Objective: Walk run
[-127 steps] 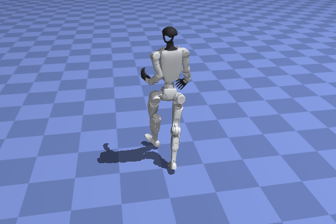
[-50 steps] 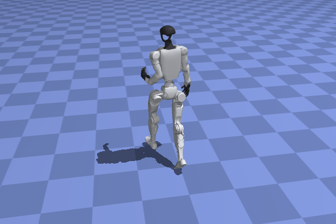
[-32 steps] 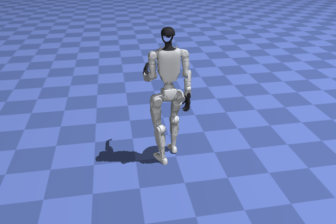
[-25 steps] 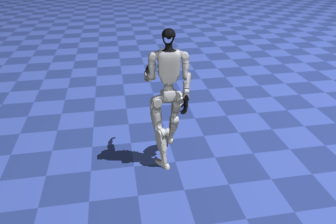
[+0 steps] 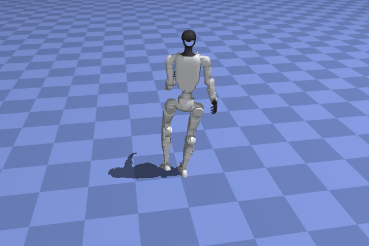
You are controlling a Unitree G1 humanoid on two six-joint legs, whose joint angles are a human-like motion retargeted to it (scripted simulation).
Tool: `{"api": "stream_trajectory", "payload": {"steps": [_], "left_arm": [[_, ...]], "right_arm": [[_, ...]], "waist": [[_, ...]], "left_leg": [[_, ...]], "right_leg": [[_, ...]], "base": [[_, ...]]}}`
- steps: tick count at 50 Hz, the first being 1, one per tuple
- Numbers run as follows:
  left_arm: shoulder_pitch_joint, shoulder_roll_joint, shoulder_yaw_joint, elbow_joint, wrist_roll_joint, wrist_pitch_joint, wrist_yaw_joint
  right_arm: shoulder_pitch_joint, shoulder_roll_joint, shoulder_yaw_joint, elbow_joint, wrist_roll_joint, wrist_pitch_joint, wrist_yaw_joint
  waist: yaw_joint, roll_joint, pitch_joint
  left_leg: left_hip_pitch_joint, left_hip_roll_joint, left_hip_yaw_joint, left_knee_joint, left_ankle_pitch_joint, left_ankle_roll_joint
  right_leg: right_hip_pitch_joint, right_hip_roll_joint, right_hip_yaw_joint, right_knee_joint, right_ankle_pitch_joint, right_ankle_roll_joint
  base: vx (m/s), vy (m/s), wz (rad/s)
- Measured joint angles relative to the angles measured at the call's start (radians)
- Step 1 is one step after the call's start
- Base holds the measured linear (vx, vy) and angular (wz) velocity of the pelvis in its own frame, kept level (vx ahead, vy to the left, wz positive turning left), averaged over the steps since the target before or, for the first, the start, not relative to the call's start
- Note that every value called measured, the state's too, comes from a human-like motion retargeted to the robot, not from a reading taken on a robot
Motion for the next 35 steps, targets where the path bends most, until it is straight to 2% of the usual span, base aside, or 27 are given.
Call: {"api": "stream_trajectory", "payload": {"steps": [4, 8, 10, 11, 15, 18, 20, 22, 25, 27, 28, 30, 35], "left_arm": [[0.036, -0.015, 0.052, -0.010, 0.008, 0.006, 0.023], [0.053, -0.037, 0.092, -0.021, 0.022, 0.011, 0.044], [0.055, -0.040, 0.107, -0.022, 0.026, 0.012, 0.044], [0.053, -0.039, 0.109, -0.022, 0.027, 0.012, 0.041], [0.044, -0.033, 0.119, -0.020, 0.035, 0.015, 0.026], [0.045, -0.036, 0.113, -0.008, 0.031, 0.015, 0.017], [0.044, -0.042, 0.112, 0.001, 0.021, 0.017, 0.011], [0.028, -0.033, 0.107, 0.008, 0.007, 0.022, 0.005], [0.000, 0.001, 0.075, 0.009, -0.010, 0.026, 0.007], [-0.031, 0.022, 0.056, 0.018, -0.021, 0.026, 0.001], [-0.048, 0.032, 0.046, 0.023, -0.025, 0.025, 0.001], [-0.074, 0.053, 0.020, 0.027, -0.029, 0.024, 0.008], [-0.118, 0.095, -0.024, 0.011, -0.030, 0.017, 0.015]], "right_arm": [[-0.066, -0.026, 0.018, -0.068, -0.002, -0.036, 0.026], [-0.099, -0.040, 0.028, -0.114, 0.008, -0.066, 0.014], [-0.098, -0.040, 0.028, -0.121, 0.017, -0.078, -0.003], [-0.093, -0.038, 0.023, -0.115, 0.020, -0.080, -0.012], [-0.058, -0.027, 0.002, -0.044, 0.004, -0.076, -0.036], [-0.008, -0.019, -0.015, 0.055, -0.052, -0.035, -0.060], [0.025, -0.011, -0.015, 0.129, -0.095, 0.006, -0.089], [0.049, 0.002, 0.000, 0.200, -0.112, 0.044, -0.122], [0.090, 0.019, 0.024, 0.278, -0.113, 0.061, -0.151], [0.123, 0.035, 0.042, 0.288, -0.122, 0.073, -0.150], [0.141, 0.045, 0.049, 0.284, -0.132, 0.082, -0.149], [0.178, 0.065, 0.055, 0.274, -0.160, 0.092, -0.157], [0.255, 0.096, 0.056, 0.284, -0.200, 0.109, -0.190]], "waist": [[0.030, 0.023, 0.018], [0.071, 0.025, 0.030], [0.106, 0.028, 0.037], [0.115, 0.030, 0.039], [0.159, 0.033, 0.033], [0.182, 0.024, 0.012], [0.175, 0.010, -0.007], [0.160, 0.014, -0.014], [0.158, 0.042, -0.025], [0.182, 0.063, -0.025], [0.183, 0.078, -0.023], [0.152, 0.105, -0.018], [0.040, 0.116, -0.009]], "left_leg": [[-0.050, -0.016, -0.033, -0.306, -0.011, 0.066], [-0.090, -0.080, -0.095, -0.577, -0.068, 0.114], [-0.096, -0.103, -0.158, -0.660, -0.074, 0.021], [-0.094, -0.100, -0.150, -0.662, -0.075, 0.000], [-0.065, -0.080, -0.139, -0.583, -0.084, -0.025], [-0.019, -0.071, -0.149, -0.568, -0.007, -0.038], [-0.004, -0.081, -0.165, -0.538, -0.023, -0.033], [0.016, -0.065, -0.150, -0.521, -0.052, -0.024], [0.070, -0.025, -0.115, -0.527, -0.108, -0.002], [0.105, 0.003, -0.088, -0.533, -0.138, -0.004], [0.124, 0.016, -0.075, -0.537, -0.150, -0.006], [0.161, 0.025, -0.060, -0.552, -0.168, -0.006], [0.259, -0.002, -0.018, -0.586, -0.210, -0.011]], "right_leg": [[0.056, 0.063, 0.078, 0.013, -0.021, -0.038], [0.102, 0.068, 0.161, 0.036, -0.039, -0.042], [0.131, 0.071, 0.195, 0.051, -0.046, -0.042], [0.146, 0.072, 0.196, 0.057, -0.046, -0.042], [0.203, 0.087, 0.194, 0.087, -0.011, -0.042], [0.239, 0.108, 0.153, 0.133, 0.108, -0.033], [0.228, 0.085, 0.112, 0.203, 0.248, 0.047], [0.175, 0.089, 0.095, 0.326, 0.380, 0.190], [0.057, 0.123, 0.029, 0.550, 0.462, 0.374], [-0.023, 0.118, -0.031, 0.644, 0.444, 0.314], [-0.065, 0.119, -0.060, 0.679, 0.392, 0.260], [-0.142, 0.104, -0.125, 0.708, 0.306, 0.214], [-0.274, 0.045, -0.160, 0.541, 0.150, 0.261]], "base": [[0.56, -0.08, -1.35], [0.54, 0.08, -1.31], [0.81, 0.12, -1.36], [0.77, 0.12, -1.08], [0.78, 0.05, -0.94], [0.88, -0.05, -0.87], [1.01, 0.11, -0.73], [0.81, 0.10, -0.63], [0.71, 0.02, -0.86], [0.53, 0.05, -1.34], [0.46, 0.08, -0.86], [0.57, 0.08, -0.15], [0.57, -0.03, 0.16]]}}
